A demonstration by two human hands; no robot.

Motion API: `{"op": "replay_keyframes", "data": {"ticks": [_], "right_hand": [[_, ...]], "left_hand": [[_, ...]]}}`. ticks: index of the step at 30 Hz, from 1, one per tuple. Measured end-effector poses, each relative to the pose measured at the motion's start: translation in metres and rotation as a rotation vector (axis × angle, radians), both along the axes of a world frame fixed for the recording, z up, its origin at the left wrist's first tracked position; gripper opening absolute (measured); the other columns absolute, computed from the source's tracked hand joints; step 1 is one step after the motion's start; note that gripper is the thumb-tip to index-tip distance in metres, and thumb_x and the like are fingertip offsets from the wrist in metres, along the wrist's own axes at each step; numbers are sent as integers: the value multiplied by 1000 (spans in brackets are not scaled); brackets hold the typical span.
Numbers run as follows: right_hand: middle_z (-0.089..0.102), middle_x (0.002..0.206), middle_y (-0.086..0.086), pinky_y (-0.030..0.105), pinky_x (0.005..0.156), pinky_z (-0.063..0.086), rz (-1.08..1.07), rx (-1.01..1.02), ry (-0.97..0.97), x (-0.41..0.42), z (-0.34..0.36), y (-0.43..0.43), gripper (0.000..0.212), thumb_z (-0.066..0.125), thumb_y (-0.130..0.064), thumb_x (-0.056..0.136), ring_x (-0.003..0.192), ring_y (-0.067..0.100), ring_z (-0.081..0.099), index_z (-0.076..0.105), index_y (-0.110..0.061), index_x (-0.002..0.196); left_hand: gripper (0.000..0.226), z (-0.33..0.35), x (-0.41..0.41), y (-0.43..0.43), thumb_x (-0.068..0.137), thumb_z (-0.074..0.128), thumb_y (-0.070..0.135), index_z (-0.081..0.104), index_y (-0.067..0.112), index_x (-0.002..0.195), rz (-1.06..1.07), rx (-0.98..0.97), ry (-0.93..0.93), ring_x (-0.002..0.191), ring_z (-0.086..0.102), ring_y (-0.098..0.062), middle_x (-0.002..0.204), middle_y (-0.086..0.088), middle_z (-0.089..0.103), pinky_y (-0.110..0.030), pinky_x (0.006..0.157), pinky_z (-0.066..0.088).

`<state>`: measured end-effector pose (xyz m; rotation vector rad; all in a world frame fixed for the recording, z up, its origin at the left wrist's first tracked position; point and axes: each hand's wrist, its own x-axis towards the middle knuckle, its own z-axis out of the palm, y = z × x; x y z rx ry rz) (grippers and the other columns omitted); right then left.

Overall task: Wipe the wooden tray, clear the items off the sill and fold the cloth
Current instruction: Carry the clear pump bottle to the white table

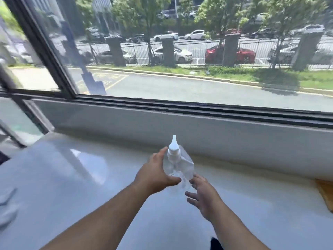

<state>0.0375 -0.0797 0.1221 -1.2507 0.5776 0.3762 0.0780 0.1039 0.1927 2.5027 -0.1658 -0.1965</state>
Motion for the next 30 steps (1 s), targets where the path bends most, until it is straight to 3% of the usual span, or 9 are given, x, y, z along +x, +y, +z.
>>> {"op": "replay_keyframes", "data": {"ticks": [3, 8, 14, 17, 21, 24, 30], "right_hand": [[57, 123, -8, 47, 103, 55, 190, -23, -29, -25, 22, 112, 30, 53, -25, 99, 110, 32, 67, 62, -37, 124], [54, 131, 3, 51, 104, 55, 463, -67, -48, -98, 46, 303, 34, 52, -26, 100, 110, 35, 68, 60, -31, 132], [58, 126, -2, 43, 95, 56, 780, -38, -77, -205, 52, 503, 32, 57, -25, 87, 111, 37, 68, 71, -35, 114], [60, 124, -7, 43, 94, 59, 905, -20, -71, -252, 54, 580, 35, 57, -25, 88, 108, 34, 71, 70, -40, 117], [63, 115, -8, 41, 89, 61, 1041, 14, -82, -301, 64, 667, 34, 62, -31, 76, 106, 34, 73, 73, -42, 106], [64, 117, -7, 41, 86, 61, 1148, 37, -77, -331, 68, 725, 39, 60, -31, 71, 106, 34, 73, 72, -39, 107], [62, 119, -10, 40, 87, 61, 1324, 61, -77, -378, 60, 835, 35, 58, -29, 81, 107, 33, 72, 71, -40, 112]], "left_hand": [[95, 19, -60, 119, 53, 78, 60, 34, 66, 137, 149, -29, -40, 93, 65, -5, 124, 17, 57, -32, 71, 57], [113, 28, -183, 308, 53, 76, 67, 21, 59, 152, 380, 18, -90, 121, 60, -14, 152, 15, 46, -37, 87, 55], [118, 26, -334, 491, 54, 77, 68, 15, 59, 154, 672, 34, -96, 127, 57, -14, 160, 17, 39, -31, 80, 48], [119, 32, -405, 555, 53, 77, 70, 14, 60, 153, 800, 50, -93, 119, 59, -13, 158, 16, 40, -30, 78, 50], [121, 38, -483, 624, 51, 75, 73, 13, 57, 155, 969, 70, -103, 126, 57, -16, 159, 15, 39, -34, 88, 52], [120, 39, -527, 665, 52, 75, 73, 13, 58, 154, 1077, 81, -122, 126, 58, -16, 159, 14, 39, -33, 87, 50], [119, 38, -589, 745, 51, 74, 75, 14, 61, 152, 1245, 140, -119, 116, 62, -16, 155, 13, 42, -32, 80, 48]]}}
